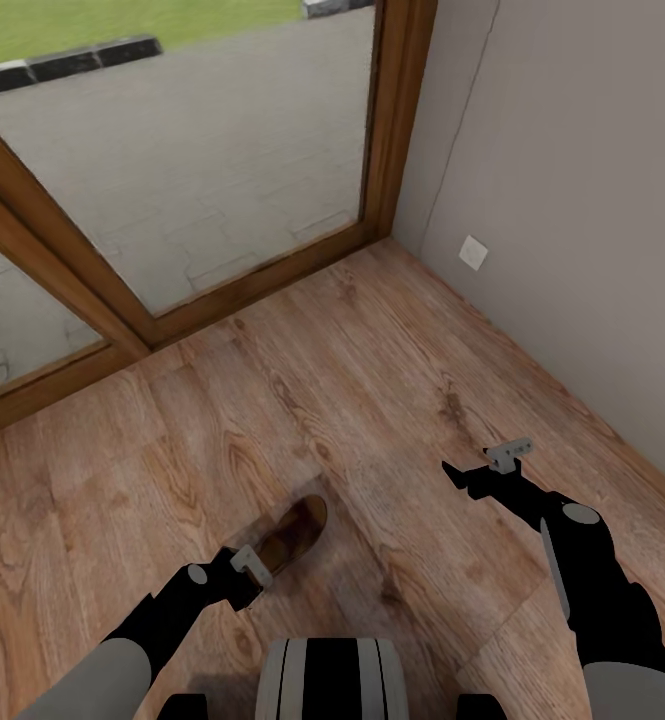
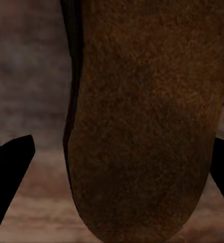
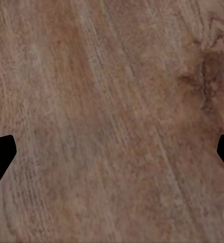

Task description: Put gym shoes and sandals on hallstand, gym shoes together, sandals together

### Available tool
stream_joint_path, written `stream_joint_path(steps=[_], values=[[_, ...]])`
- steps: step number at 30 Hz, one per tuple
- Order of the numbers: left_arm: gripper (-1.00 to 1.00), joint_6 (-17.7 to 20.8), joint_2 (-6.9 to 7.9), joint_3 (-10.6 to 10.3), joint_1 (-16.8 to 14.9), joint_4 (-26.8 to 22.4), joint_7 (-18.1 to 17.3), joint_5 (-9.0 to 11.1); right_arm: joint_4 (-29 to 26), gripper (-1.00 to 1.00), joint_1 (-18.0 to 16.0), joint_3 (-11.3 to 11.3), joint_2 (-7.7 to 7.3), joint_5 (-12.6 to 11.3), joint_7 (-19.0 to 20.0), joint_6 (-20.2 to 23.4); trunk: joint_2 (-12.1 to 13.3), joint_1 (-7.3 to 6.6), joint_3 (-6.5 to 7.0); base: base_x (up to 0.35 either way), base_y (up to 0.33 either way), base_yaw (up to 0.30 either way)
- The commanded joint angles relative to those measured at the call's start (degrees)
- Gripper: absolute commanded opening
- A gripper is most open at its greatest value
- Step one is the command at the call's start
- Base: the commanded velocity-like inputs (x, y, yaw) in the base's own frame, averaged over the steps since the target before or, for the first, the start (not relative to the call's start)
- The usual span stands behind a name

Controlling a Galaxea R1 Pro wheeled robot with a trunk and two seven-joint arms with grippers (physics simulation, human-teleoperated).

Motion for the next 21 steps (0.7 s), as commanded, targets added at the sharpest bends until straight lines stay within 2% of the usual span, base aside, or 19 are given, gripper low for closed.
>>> stream_joint_path(steps=[1, 21], values=[[-1.00, 0.3, 0.00, -0.3, 0.1, -0.2, -0.2, -0.1, -0.1, 1.00, 0.0, -0.1, 0.02, 0.4, 0.4, 0.2, 0.0, -0.01, -0.03, 0.002, 0.000, 0.000], [-1.00, 0.3, 0.03, 0.2, 0.1, -0.2, -0.2, -0.1, -0.1, 1.00, 0.0, -0.1, 0.02, 0.4, 0.4, 0.2, 0.0, -0.01, -0.03, 0.000, 0.000, 0.000]])
